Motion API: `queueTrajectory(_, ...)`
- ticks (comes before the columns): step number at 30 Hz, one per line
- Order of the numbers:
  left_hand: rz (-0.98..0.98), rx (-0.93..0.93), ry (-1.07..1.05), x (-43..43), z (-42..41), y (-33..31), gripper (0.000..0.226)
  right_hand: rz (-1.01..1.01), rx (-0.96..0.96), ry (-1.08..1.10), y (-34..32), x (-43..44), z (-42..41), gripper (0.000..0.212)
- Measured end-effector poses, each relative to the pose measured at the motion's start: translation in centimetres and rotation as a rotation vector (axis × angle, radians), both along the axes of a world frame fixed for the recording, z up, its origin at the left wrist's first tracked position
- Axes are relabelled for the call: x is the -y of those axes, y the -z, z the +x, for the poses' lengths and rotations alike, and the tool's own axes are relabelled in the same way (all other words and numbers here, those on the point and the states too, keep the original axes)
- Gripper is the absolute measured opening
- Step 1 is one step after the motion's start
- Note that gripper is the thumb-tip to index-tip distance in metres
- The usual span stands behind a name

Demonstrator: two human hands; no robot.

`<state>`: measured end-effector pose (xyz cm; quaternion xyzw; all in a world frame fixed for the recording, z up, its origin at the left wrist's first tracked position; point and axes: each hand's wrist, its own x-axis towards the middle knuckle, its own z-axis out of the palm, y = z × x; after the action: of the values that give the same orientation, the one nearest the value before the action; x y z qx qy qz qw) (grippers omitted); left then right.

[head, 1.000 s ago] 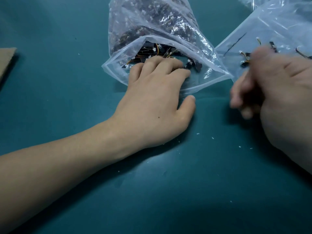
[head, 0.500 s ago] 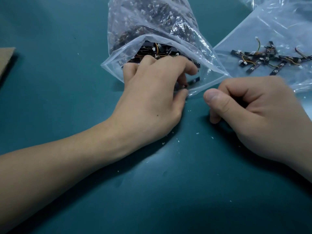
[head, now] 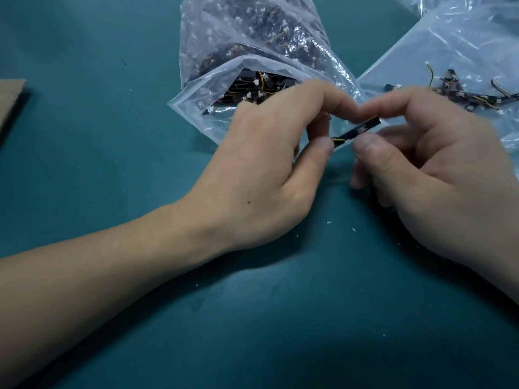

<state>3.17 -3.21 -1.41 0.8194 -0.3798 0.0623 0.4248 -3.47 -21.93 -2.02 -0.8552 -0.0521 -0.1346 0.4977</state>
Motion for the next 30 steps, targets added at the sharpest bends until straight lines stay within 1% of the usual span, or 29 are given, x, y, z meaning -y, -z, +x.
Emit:
queueTrajectory(1, 0.015, -0.010, 0.014, 0.0, 0.0, 0.0, 0.029, -0.019, 0.001, -0.001, 0.0, -0.1, 0.0, 0.013)
queueTrajectory(4, 0.032, -0.043, 0.017, 0.1, 0.2, 0.0, 0.029, -0.058, -0.007, 0.006, -0.2, -0.3, -0.1, 0.027)
queueTrajectory(7, 0.052, -0.060, 0.025, 0.1, 0.0, -0.2, 0.027, -0.073, -0.010, 0.018, -0.2, -0.2, -0.1, 0.027)
queueTrajectory(11, 0.130, -0.019, -0.006, 0.1, -0.5, -0.2, 0.035, -0.129, -0.022, 0.025, -0.4, -0.1, -0.2, 0.030)
queueTrajectory(14, 0.117, -0.025, 0.025, 0.1, -0.7, -0.5, 0.040, -0.096, -0.034, 0.005, -0.6, -0.1, -0.4, 0.031)
queueTrajectory(17, 0.102, -0.001, 0.061, 0.2, -0.8, -0.6, 0.045, -0.154, -0.042, 0.000, -0.8, -0.2, -0.3, 0.033)
queueTrajectory(20, 0.070, 0.024, 0.041, 0.2, -0.8, -0.5, 0.045, -0.205, -0.058, -0.029, -1.0, -0.2, -0.3, 0.033)
queueTrajectory(23, 0.086, 0.083, -0.050, 0.1, -0.6, -0.2, 0.037, -0.198, -0.074, -0.046, -0.9, 0.0, -0.3, 0.029)
queueTrajectory(25, 0.128, 0.096, -0.090, 0.2, -0.7, -0.1, 0.036, -0.203, -0.081, -0.051, -0.8, 0.1, -0.3, 0.030)
queueTrajectory(27, 0.155, 0.095, -0.089, 0.3, -0.7, 0.0, 0.038, -0.180, -0.080, -0.065, -0.7, 0.3, -0.2, 0.031)
queueTrajectory(30, 0.144, 0.117, -0.046, 0.3, -0.7, -0.1, 0.037, -0.135, -0.063, -0.093, -0.5, 0.7, -0.2, 0.027)
